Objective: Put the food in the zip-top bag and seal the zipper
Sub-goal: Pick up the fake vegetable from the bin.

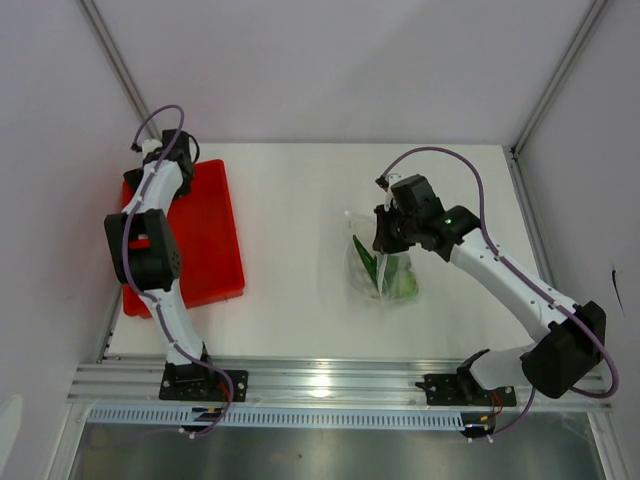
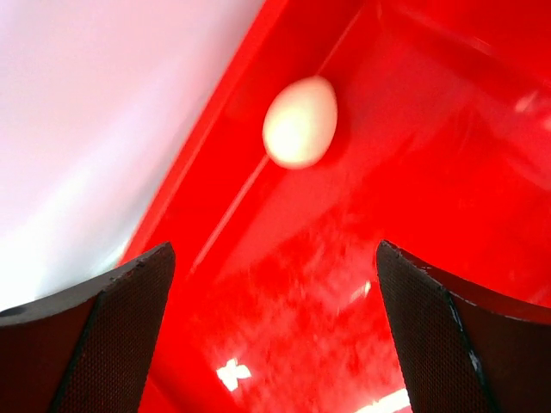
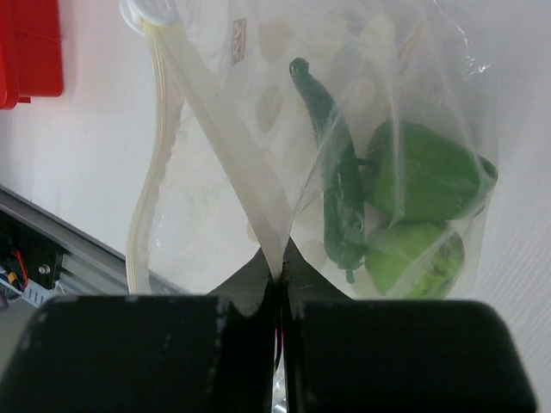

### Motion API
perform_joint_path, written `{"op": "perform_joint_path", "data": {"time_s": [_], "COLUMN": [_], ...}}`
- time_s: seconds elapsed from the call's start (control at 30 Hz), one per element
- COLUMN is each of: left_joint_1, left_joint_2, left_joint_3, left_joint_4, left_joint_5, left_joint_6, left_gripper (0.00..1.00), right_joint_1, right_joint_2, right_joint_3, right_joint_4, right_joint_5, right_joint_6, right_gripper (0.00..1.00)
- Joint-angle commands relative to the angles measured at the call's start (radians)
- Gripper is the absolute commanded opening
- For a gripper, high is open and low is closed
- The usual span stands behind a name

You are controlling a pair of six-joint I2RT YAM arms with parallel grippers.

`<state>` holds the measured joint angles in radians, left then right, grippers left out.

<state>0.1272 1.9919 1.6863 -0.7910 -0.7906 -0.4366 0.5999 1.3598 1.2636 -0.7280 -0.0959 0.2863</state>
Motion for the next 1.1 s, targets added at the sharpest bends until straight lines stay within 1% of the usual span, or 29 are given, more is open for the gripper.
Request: {"op": "perform_joint_path", "data": {"time_s": [0.0, 0.03, 0.13, 0.2, 0.37, 0.43, 0.5, 0.57, 0.73, 1.0, 1.07], "left_joint_1": [0.005, 0.006, 0.006, 0.006, 0.015, 0.026, 0.041, 0.045, 0.046, 0.045, 0.045], "left_joint_2": [0.097, 0.116, 0.172, 0.186, 0.157, 0.142, 0.142, 0.159, 0.222, 0.283, 0.288], "left_joint_3": [0.114, 0.168, 0.223, 0.230, 0.159, 0.116, 0.113, 0.121, 0.159, 0.171, 0.159], "left_joint_4": [0.047, 0.026, 0.010, 0.018, 0.117, 0.153, 0.144, 0.134, 0.053, 0.044, 0.050], "left_joint_5": [-0.056, -0.055, -0.026, -0.022, -0.029, 0.017, 0.051, 0.050, -0.028, -0.151, -0.162], "left_joint_6": [0.137, 0.150, 0.206, 0.240, 0.347, 0.372, 0.371, 0.371, 0.306, 0.302, 0.303], "left_gripper": [1.00, 1.00, 1.00, 0.99, 1.00, 0.99, 1.00, 1.00, 1.00, 1.00, 0.99], "right_joint_1": [0.023, 0.024, 0.029, 0.031, 0.038, 0.038, 0.040, 0.043, 0.047, 0.064, 0.067], "right_joint_2": [-0.002, -0.001, 0.008, 0.013, 0.013, 0.013, 0.013, 0.010, 0.007, 0.024, 0.025], "right_joint_3": [0.036, 0.033, 0.025, 0.029, 0.034, 0.043, 0.048, 0.045, 0.034, 0.040, 0.045], "right_joint_4": [-0.011, -0.008, -0.007, -0.010, -0.011, -0.017, -0.024, -0.019, -0.019, -0.021, -0.028], "right_joint_5": [-0.021, -0.019, -0.028, -0.037, -0.044, -0.041, -0.042, -0.042, -0.042, -0.061, -0.062], "right_joint_6": [-0.013, -0.013, -0.016, -0.016, -0.030, -0.036, -0.038, -0.038, -0.044, -0.044, -0.045], "right_gripper": [0.00, 0.00, 0.00, 0.00, 0.00, 0.00, 0.00, 0.00, 0.00, 0.00, 0.00]}}
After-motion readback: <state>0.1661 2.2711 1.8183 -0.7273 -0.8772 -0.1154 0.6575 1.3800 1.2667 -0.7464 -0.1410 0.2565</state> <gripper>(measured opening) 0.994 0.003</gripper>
